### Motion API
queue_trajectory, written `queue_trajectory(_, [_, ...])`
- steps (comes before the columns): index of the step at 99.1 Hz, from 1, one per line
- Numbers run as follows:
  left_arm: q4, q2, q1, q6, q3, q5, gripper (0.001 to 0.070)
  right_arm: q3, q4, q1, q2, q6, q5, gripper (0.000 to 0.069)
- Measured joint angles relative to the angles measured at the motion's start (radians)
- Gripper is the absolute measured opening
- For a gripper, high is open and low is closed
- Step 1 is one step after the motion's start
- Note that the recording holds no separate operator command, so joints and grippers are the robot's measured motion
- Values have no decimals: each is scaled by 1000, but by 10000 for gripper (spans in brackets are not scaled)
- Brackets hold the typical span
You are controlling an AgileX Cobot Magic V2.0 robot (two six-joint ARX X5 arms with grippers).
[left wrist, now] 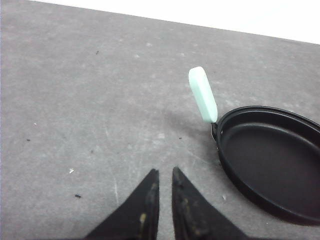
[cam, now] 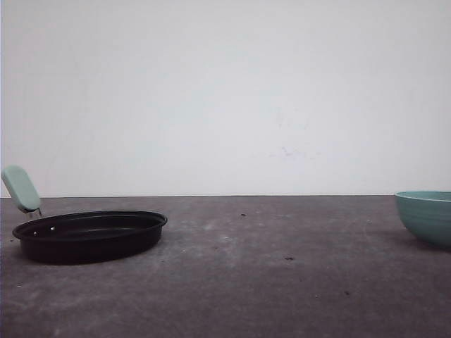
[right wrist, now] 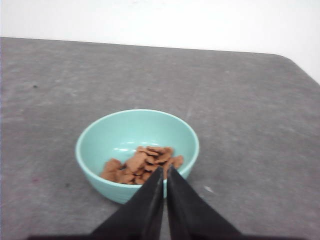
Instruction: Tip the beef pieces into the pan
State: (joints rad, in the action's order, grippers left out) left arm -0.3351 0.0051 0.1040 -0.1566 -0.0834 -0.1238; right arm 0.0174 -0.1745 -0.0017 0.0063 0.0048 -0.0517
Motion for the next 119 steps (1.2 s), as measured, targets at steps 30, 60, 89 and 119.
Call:
queue_trajectory(30, [0,0,0,-64,0,26,19,0,-1,0,0,26,4,9])
queue_trajectory(60, [-4,0,0,-205,-2,79,19,0,0,0,0,58,4,9])
queue_trajectory(89, [-77,90,1,-255,-150,175,19,70,-24,0,0,266,-29,9])
queue_trajectory(119, [-93,479,1,-240,-544,197,19,415,-79,0,112,274,-69,9])
